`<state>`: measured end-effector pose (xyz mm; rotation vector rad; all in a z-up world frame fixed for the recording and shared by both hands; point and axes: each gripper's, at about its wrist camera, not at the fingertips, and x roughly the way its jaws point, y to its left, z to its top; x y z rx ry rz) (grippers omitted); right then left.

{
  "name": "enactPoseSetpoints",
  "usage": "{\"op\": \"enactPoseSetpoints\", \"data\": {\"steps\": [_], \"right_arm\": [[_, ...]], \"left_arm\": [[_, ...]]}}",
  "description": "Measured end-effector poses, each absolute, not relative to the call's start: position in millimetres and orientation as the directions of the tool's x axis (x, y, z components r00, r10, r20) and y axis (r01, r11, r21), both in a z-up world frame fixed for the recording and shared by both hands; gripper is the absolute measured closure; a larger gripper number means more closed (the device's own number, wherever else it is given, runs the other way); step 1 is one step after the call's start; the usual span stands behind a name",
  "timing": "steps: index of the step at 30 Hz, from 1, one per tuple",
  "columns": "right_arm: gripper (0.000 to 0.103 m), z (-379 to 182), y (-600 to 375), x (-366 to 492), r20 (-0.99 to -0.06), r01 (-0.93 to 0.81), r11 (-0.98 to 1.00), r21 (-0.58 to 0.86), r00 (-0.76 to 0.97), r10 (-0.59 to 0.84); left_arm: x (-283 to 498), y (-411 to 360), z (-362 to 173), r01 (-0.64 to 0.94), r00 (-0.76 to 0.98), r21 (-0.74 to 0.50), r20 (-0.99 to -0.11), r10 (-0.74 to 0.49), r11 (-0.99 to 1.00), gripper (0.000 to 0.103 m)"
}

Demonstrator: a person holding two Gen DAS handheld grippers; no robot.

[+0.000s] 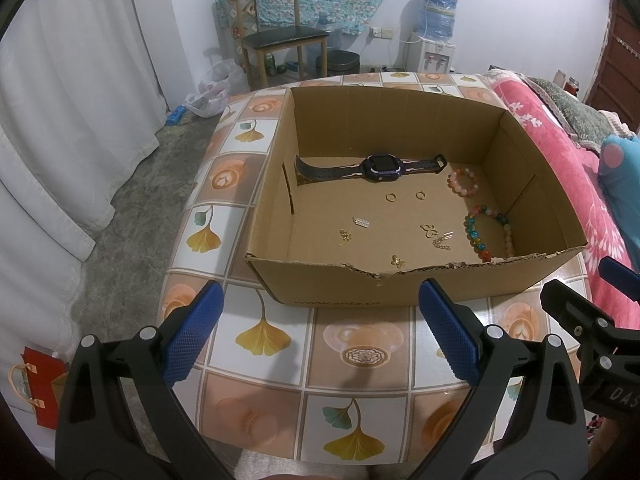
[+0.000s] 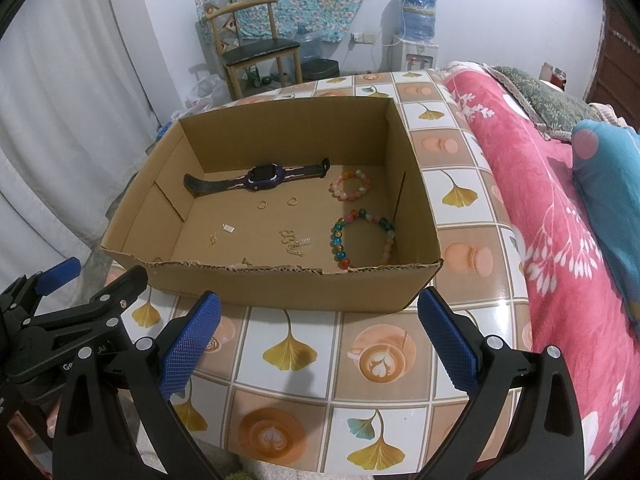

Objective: Organize jewelry

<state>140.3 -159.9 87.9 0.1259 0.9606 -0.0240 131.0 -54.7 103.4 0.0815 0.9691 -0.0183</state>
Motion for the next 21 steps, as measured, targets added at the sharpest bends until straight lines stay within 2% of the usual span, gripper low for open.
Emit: {"op": "enactPoseSetpoints", "data": {"steps": [21], "right_arm": [[0.007, 83.8, -159.9, 137.8, -0.82, 0.076, 0.992, 0.096, 0.571, 0.035]], "left_arm": [[129.0, -58.7, 101.9, 0.042, 0.56, 0.05, -0.829, 0.018, 0.998, 0.008]]}}
